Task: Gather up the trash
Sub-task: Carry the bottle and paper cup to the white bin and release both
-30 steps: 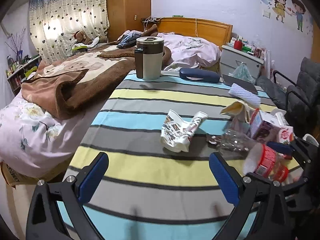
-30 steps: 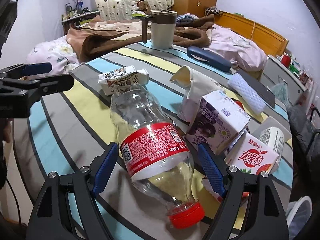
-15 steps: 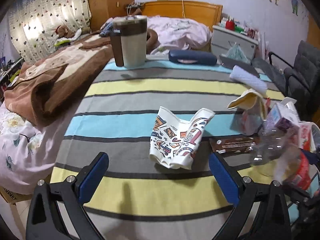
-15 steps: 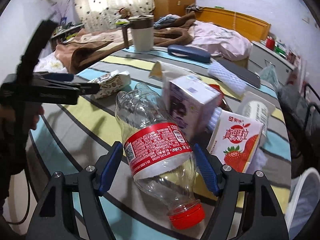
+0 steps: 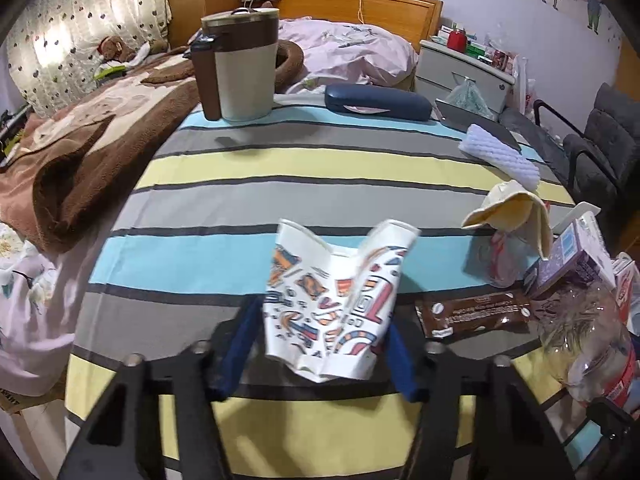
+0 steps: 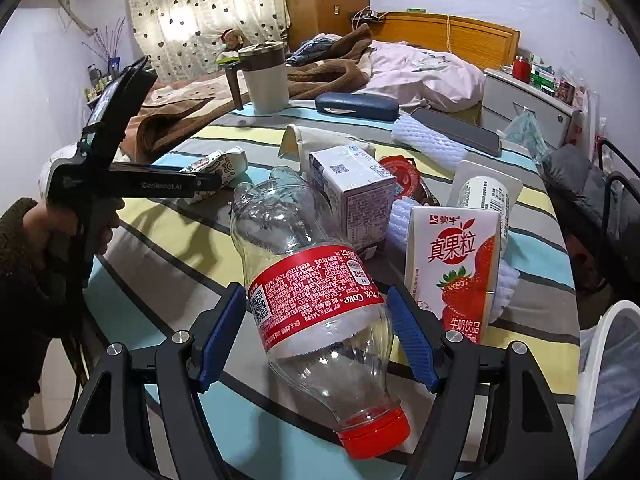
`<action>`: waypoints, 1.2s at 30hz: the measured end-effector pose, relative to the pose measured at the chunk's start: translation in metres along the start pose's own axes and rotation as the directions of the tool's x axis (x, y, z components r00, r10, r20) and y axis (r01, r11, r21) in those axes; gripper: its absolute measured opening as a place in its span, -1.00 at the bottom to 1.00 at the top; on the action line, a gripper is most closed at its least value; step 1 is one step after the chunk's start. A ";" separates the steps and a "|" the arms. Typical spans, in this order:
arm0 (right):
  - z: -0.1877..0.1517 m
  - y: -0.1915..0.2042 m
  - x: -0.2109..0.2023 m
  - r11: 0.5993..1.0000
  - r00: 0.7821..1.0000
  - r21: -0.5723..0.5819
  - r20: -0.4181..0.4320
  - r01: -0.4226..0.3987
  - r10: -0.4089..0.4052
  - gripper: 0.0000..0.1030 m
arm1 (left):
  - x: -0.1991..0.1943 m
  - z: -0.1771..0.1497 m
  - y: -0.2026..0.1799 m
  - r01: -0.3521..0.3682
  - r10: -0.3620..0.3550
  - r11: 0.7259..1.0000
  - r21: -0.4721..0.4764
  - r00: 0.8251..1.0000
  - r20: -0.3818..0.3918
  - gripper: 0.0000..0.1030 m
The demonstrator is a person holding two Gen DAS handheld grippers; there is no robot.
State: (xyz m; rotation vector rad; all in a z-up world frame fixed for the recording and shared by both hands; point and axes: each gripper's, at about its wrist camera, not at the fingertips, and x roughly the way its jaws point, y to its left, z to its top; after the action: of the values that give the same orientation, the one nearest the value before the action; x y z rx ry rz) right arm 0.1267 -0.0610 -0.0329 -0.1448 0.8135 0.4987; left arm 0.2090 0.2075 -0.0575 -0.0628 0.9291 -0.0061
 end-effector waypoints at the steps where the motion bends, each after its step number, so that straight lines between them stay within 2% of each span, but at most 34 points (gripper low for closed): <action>1: 0.000 0.000 0.001 1.000 1.000 0.005 0.003 -0.002 0.002 0.44 | 0.000 0.000 -0.001 -0.001 0.001 1.000 0.001 1.000 0.000 0.05; 7: -0.005 -0.004 -0.001 0.999 1.000 0.030 0.016 -0.011 0.010 0.44 | -0.012 -0.003 -0.004 -0.003 0.003 1.000 -0.019 0.999 0.034 0.02; 11: -0.007 -0.007 -0.004 0.999 1.000 0.035 0.028 -0.015 0.014 0.44 | -0.028 -0.008 -0.014 -0.018 0.018 1.000 0.001 0.997 0.076 0.02; 21: -0.011 -0.016 -0.033 0.998 0.996 0.065 0.093 0.000 -0.006 0.44 | -0.069 -0.019 -0.051 0.029 -0.035 0.999 0.046 0.991 0.132 0.02; 30: -0.019 -0.040 -0.066 0.989 0.986 0.131 0.144 0.063 -0.082 0.44 | -0.099 -0.024 -0.105 0.075 -0.097 0.989 0.126 0.979 0.179 0.02; 36: -0.031 -0.064 -0.087 0.973 0.974 0.196 0.165 0.120 -0.153 0.44 | -0.106 -0.025 -0.143 0.115 -0.149 0.976 0.185 0.972 0.182 0.02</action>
State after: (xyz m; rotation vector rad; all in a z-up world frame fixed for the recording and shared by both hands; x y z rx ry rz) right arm 0.0868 -0.1592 0.0051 0.0159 0.6637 0.2989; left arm 0.1282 0.0665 0.0206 0.0357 0.7237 -0.2015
